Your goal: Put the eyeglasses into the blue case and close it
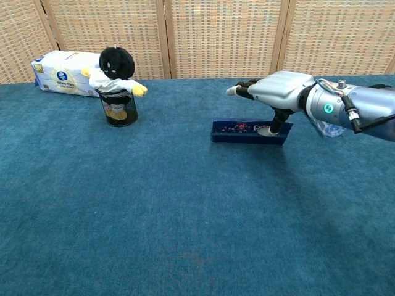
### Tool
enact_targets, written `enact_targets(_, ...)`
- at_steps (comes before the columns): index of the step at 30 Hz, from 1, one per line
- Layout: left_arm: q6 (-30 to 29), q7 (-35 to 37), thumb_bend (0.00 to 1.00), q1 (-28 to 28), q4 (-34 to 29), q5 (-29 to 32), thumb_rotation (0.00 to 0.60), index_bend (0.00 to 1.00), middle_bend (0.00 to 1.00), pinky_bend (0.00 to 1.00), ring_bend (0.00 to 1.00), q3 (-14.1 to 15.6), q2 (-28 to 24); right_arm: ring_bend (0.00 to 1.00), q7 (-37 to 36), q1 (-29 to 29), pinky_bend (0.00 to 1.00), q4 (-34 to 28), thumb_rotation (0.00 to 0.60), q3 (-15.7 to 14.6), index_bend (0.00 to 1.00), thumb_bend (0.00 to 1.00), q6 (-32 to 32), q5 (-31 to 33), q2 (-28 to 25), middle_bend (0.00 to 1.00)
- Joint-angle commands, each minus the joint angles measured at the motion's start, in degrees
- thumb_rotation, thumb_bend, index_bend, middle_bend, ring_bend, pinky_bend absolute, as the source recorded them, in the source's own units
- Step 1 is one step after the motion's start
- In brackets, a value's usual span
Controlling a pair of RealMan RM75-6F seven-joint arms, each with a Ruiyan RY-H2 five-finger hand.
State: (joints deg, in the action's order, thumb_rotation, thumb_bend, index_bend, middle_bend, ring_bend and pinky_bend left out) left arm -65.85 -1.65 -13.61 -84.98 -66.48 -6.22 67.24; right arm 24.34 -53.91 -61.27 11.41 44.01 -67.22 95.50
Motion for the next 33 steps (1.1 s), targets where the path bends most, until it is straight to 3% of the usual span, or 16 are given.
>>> enact_targets(1,0.0,0.0,0.00,0.0,0.0,0.0,0.600,0.00,0.00,0.00,0.00,0.0,0.0,0.00,-0.1,-0.1,0.19,0.2,0.600,0.0,0.00,0.38,0.0,0.1,0.1,0.00)
enact_targets(14,0.0,0.1,0.00,0.0,0.0,0.2,0.600,0.00,0.00,0.00,0.00,-0.1,-0.1,0.00,0.3,-1.2,0.19,3.4,0.600,0.9,0.00,0.38,-1.0,2.3,2.0,0.00)
enact_targets(33,0.9,0.6,0.00,-0.3,0.4,0.9,0.600,0.00,0.00,0.00,0.00,-0.4,-0.2,0.00,1.3,-3.5,0.19,15.0,0.600,2.5,0.00,0.39,-3.2,6.0,7.9,0.00)
